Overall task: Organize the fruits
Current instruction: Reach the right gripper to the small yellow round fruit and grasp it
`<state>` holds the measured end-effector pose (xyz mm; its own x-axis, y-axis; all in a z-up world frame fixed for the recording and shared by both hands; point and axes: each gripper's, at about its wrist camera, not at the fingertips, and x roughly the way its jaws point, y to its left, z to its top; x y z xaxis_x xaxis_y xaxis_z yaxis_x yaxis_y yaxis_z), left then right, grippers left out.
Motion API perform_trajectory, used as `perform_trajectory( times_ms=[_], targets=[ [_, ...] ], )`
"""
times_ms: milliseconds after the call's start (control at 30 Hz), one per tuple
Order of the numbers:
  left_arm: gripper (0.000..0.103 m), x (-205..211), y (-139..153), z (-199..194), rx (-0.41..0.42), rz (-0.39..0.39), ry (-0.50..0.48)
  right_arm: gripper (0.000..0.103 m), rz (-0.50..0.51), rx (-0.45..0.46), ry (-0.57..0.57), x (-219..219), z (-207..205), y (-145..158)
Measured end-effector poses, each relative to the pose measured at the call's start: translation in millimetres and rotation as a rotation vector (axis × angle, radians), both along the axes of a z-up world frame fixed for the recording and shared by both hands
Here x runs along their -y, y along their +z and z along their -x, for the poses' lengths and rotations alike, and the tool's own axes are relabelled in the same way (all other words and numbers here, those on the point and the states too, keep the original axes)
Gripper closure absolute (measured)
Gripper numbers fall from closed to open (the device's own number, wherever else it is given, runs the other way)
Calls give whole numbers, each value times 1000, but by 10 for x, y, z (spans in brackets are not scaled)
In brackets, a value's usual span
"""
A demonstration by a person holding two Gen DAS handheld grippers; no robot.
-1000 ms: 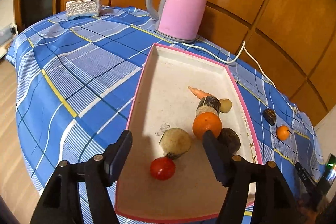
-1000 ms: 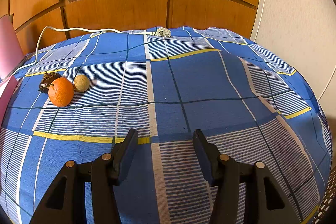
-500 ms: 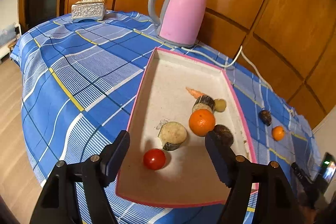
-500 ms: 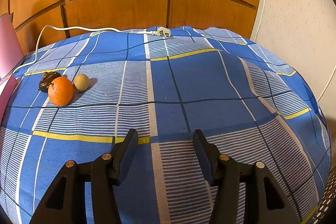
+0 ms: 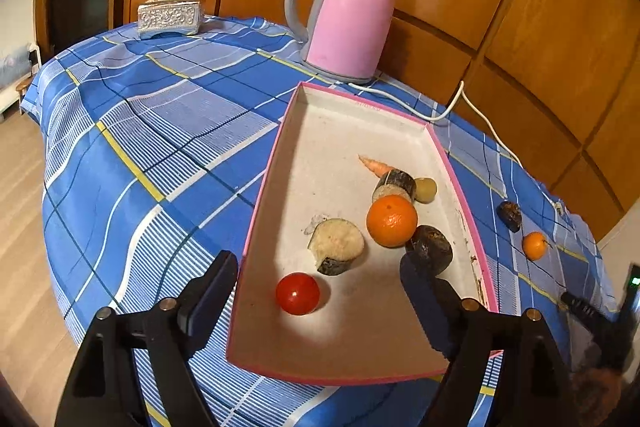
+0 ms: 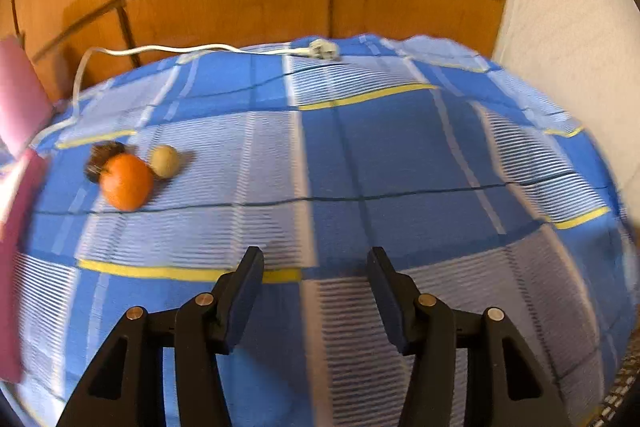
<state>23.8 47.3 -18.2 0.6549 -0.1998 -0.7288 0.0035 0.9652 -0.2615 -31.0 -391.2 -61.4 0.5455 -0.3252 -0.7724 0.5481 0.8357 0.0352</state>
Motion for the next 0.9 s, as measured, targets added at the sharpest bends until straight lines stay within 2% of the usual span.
perform_trajectory(
  times_ms=[100, 167, 233, 300, 433, 533, 667, 767, 900],
  targets=[
    [18, -3, -9, 1, -3, 1, -1, 57, -40, 31, 57, -48, -109, 91],
    [18, -5, -7, 2, 1, 0, -1, 65, -88, 45, 86, -57, -209, 121],
    [18, -6, -12, 1, 1, -1, -1, 65, -128, 56, 102, -49, -328, 146],
    [18, -8, -21, -6, -3, -2, 0, 70, -195, 76, 107, -15, -469, 164],
    [18, -20, -34, -19, -7, -6, 3, 70, -356, 120, 102, 80, -759, 165],
    [18, -36, -52, -30, -13, -6, 6, 70, -436, 112, 105, 104, -958, 109],
    [18, -50, -86, -40, -23, -11, 8, 70, -476, 74, 92, 95, -1171, -15],
    [18, -57, -119, -48, -31, -15, 11, 73, -535, 84, 60, 192, -1211, -83],
    [18, -56, -142, -58, -42, -21, 17, 77, -529, 81, 67, 212, -1246, -94]
  ],
)
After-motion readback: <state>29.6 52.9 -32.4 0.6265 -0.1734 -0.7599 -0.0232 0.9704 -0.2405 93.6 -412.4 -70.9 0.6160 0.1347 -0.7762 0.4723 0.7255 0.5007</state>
